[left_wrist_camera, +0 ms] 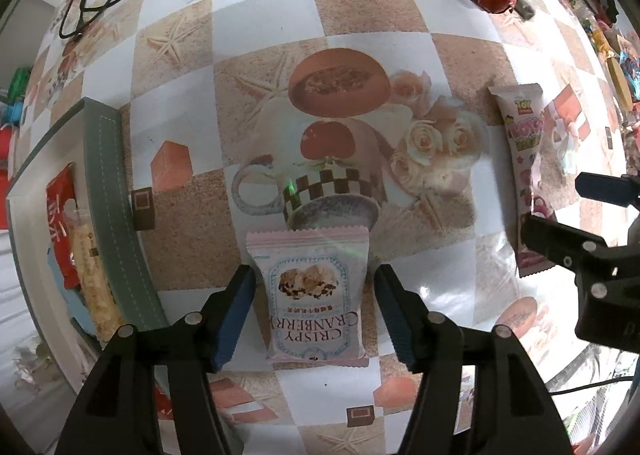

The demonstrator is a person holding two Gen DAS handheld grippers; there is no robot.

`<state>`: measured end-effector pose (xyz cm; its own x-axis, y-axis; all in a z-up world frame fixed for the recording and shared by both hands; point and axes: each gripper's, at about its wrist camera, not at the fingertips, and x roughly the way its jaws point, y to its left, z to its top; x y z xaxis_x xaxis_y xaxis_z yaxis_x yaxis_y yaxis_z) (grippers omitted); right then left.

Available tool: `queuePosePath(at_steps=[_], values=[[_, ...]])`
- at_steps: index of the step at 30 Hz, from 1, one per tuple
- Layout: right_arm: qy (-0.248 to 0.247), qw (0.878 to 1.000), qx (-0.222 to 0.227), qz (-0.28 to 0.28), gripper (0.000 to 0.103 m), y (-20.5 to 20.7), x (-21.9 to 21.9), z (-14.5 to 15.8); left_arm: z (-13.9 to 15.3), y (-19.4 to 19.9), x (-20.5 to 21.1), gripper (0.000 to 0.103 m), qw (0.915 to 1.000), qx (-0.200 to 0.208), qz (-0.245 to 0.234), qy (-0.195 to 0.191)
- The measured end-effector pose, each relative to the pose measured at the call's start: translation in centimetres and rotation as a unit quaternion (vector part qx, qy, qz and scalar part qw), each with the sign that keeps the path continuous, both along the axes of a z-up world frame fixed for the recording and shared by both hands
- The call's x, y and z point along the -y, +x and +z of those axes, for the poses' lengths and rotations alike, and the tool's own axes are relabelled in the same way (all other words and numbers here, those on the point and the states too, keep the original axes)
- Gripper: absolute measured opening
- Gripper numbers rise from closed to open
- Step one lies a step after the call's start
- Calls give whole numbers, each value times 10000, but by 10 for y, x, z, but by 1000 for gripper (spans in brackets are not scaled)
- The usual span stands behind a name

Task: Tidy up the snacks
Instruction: 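Grasp the pink Lotso bar with right tool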

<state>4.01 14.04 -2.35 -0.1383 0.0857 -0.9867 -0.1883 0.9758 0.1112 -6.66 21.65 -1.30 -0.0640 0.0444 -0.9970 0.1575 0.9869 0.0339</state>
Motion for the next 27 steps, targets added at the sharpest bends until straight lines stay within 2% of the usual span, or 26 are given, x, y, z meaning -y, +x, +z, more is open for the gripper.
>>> queuePosePath(at_steps=[8,12,14,15,17,18,19,24,27], values=[[-34,9999,-110,-32,84,12,-11,-8,-7,7,1,76,10000,33,42,-42],[-193,9998,-5,57,84,25,-29,-11,-12,15,7,80,9999,38,45,-88],[-319,9995,45,72,78,26,-37,-9,-12,18,10,79,9999,50,25,-94],[-383,9992,72,84,71,27,-39,-9,-13,19,10,76,9999,46,32,-126],[-524,9984,150,122,57,26,-41,-8,-9,18,15,68,9998,80,12,-159],[-556,9982,197,117,47,25,-39,-6,-5,17,17,59,9998,119,-15,-160],[-539,9983,219,63,37,25,-36,-4,-3,17,18,57,9998,141,-38,-148],[-59,9987,58,-501,32,31,-9,-4,6,11,12,56,9996,220,50,-173],[26,9985,96,-545,32,31,-3,1,16,7,10,56,9992,344,30,-198]])
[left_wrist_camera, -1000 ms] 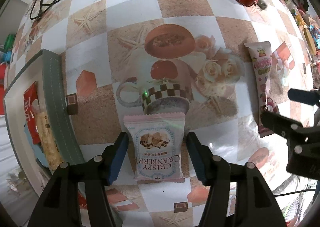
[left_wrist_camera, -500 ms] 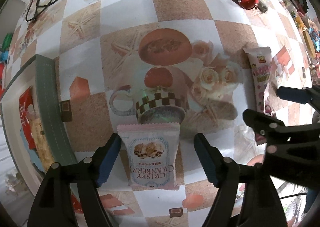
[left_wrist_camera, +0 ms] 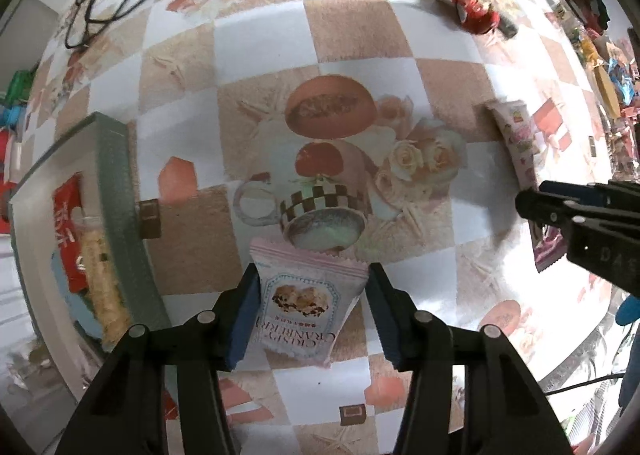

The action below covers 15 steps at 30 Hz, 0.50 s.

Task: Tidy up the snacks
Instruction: 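Grasp the pink Lotso bar with right tool, then carry the Crispy Cranberry packet and Lotso bar to the clear tray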

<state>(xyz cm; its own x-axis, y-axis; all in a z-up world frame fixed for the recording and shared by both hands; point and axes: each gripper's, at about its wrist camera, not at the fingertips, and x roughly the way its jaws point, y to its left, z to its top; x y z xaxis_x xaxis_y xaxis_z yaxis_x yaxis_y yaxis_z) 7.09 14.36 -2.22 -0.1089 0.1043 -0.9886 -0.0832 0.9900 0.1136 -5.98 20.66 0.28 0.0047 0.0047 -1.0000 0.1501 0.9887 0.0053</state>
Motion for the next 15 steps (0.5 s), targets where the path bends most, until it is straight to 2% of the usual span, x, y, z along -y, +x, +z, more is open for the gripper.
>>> queuePosePath(at_steps=[9,15], values=[[114,9998,103,102,32,-22,-1,27,34,-15,0,56,9997,232,3,-126],[93,9998,77,129,32,-9,1,12,43,-25,1,56,9995,285,-29,-121]])
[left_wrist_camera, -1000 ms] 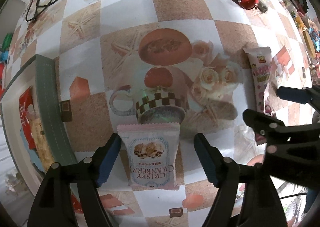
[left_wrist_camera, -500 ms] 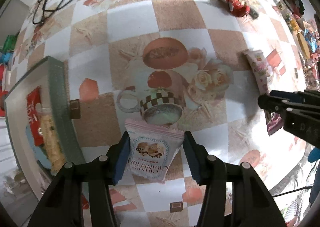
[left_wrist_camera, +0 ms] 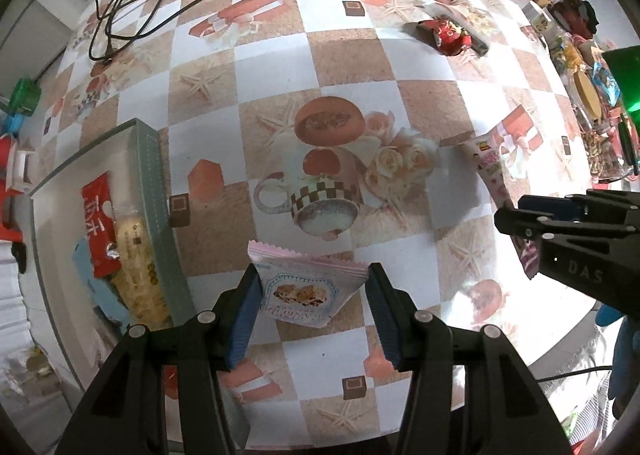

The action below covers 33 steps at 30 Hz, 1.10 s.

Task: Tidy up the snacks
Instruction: 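Carry the Crispy Cranberry packet and Lotso bar to the clear tray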

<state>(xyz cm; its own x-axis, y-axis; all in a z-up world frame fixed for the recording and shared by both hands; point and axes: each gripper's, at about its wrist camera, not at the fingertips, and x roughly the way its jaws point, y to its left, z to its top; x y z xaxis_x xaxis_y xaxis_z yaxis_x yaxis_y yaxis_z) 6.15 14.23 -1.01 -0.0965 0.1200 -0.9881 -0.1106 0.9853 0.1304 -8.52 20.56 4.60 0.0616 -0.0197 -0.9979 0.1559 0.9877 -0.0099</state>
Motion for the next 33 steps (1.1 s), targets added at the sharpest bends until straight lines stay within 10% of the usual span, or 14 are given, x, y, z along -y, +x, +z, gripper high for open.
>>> queuePosePath(at_steps=[33], values=[[-197,9986,-457,-167,34,9,7,-60,-20,-26,-47,56,9974,-391,475,-365]])
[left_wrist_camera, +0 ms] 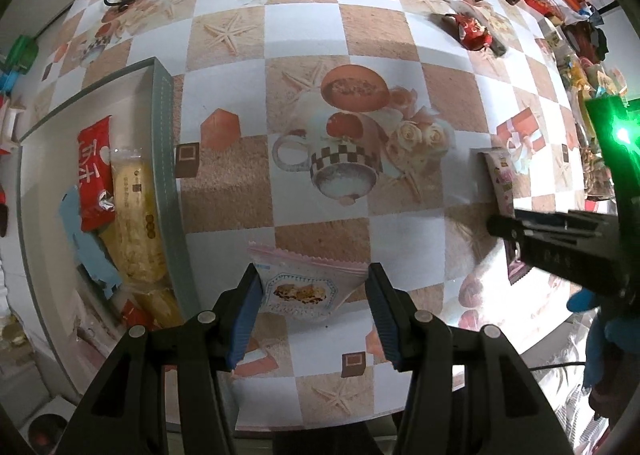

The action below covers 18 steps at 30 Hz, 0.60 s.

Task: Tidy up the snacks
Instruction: 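Carry the Crispy Cranberry packet and Lotso bar to the clear tray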

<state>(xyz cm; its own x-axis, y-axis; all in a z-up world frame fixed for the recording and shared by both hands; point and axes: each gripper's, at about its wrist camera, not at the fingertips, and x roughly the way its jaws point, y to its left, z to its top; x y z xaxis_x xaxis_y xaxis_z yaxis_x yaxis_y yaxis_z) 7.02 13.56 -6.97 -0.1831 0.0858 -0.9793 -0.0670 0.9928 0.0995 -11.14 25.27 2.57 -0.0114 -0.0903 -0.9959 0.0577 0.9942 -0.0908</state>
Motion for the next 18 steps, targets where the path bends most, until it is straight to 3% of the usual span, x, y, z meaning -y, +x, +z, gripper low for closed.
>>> queuePosePath(at_steps=[2,3,4,6,8,9,10,18], values=[[-14,10000,94,-1,64,4,-2,-1,-2,1,3,56,10000,-1,10,4],[-73,9999,121,30,71,5,-4,-3,-2,-1,5,56,10000,2,19,9],[-71,9999,127,48,71,6,-4,-7,-1,-2,4,56,10000,13,21,16],[-114,9999,53,88,64,6,-5,-13,5,-5,2,56,10000,35,25,13],[-406,9987,146,255,44,4,-7,-13,7,-2,4,56,10000,53,46,-8],[-424,9985,192,299,25,3,-9,-13,9,-2,3,56,10000,67,47,-21],[-304,9990,179,280,12,2,-8,-14,11,-2,3,56,10000,80,40,-25],[205,9989,391,138,10,0,-7,7,32,-6,-8,56,9996,233,104,-127]])
